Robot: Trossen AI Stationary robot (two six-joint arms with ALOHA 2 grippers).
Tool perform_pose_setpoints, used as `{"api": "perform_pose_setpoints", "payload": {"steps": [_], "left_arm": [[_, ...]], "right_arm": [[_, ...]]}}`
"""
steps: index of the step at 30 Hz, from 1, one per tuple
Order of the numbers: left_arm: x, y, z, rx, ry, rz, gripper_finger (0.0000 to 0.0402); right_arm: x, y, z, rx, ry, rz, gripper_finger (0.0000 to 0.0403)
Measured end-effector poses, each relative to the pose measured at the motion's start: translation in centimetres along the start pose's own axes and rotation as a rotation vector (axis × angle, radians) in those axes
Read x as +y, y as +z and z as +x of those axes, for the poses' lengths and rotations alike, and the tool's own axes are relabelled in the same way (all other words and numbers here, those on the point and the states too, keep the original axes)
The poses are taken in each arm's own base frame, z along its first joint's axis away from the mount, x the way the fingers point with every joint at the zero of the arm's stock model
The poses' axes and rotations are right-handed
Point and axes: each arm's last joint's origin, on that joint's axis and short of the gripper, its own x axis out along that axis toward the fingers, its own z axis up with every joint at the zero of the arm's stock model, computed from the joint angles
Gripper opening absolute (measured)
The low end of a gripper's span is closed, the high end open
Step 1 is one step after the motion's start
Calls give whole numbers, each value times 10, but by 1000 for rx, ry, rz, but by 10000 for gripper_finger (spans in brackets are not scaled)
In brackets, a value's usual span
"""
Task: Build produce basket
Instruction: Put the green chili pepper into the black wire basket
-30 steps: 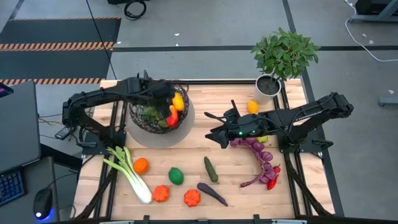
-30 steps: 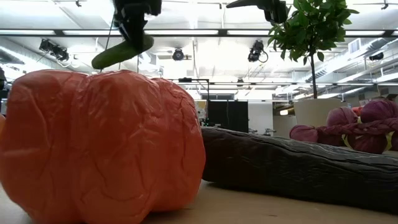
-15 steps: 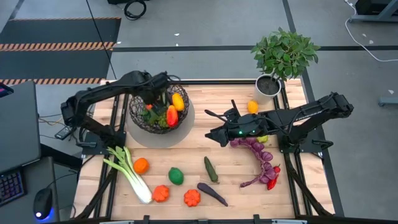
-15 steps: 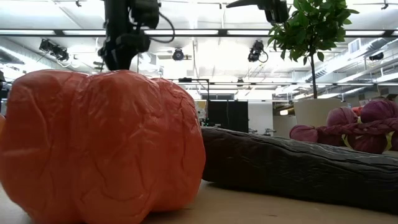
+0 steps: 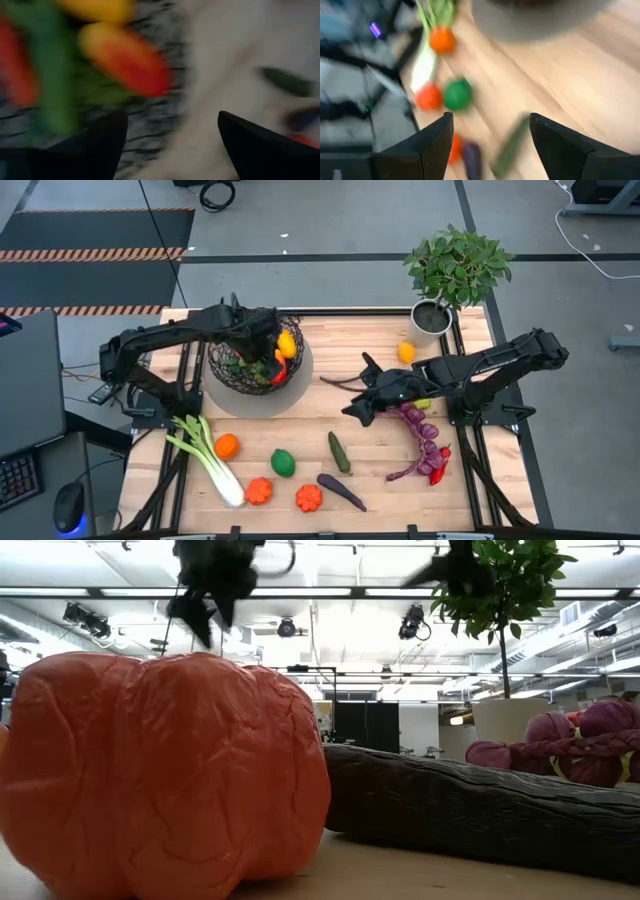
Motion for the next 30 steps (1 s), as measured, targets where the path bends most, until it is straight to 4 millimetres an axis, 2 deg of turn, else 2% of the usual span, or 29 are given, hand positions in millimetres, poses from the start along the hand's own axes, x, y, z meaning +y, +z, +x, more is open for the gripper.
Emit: {"api": "perform_pose_setpoints", "payload": {"steps": [3,8,13,19,22,26,30], "left_arm": [[-34,-6,-1,-75,-116,10,317],[-94,-21,7,-225,-237,32,308],[-131,-29,29,-275,-305,-180,296],[-172,-38,69,-280,-397,-396,283],[-188,-45,92,-241,-424,-486,276],[-195,-55,118,-150,-386,-600,266],[-196,-59,133,-77,-359,-688,259]], "right_arm": [[-9,-2,-6,146,-1,-61,265],[-23,2,-46,224,28,-147,253],[-42,0,-80,240,-53,-164,237],[-62,-15,-81,370,-148,-223,227],[-67,-22,-76,427,-142,-177,227],[-71,-31,-75,442,-152,-157,230],[-71,-35,-77,431,-124,-157,231]]}}
